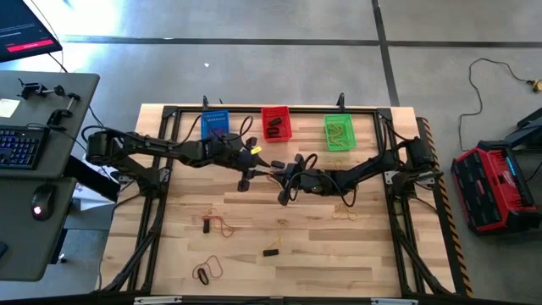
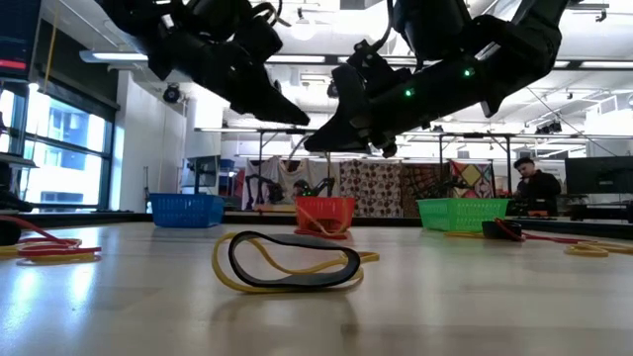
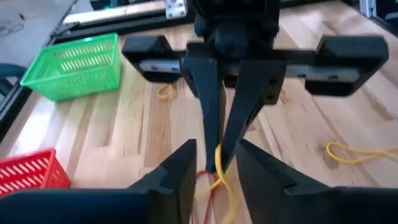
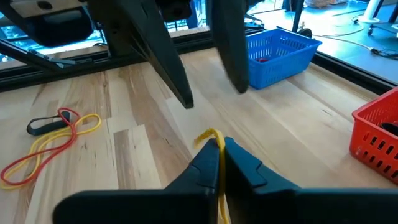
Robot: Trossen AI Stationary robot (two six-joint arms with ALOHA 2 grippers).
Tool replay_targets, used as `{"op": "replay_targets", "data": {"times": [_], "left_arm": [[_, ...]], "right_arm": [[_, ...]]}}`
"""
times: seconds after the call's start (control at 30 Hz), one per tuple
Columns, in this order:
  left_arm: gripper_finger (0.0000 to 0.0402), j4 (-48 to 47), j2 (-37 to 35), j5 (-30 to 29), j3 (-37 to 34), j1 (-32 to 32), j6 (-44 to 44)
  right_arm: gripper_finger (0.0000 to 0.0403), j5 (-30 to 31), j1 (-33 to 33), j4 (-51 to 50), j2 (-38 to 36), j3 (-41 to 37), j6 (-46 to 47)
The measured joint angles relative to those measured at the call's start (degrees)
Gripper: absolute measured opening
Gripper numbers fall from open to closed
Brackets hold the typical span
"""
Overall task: Sort rubber bands into baskets
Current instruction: Put the yellow rubber band into the green bin
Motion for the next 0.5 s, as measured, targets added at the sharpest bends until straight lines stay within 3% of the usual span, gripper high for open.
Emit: {"op": "replay_targets", "data": {"times": [0.17,0.5], "left_arm": [[0.0141,2.3,0.0,3.7,0.0,0.0,0.0],[0.0164,9.8,0.0,6.7,0.0,-0.1,-2.3]], "right_arm": [[0.0001,1.4,0.0,-1.6,-2.4,0.0,-1.4],[0.0,9.4,-1.2,-20.0,-15.5,0.0,-1.5]]}}
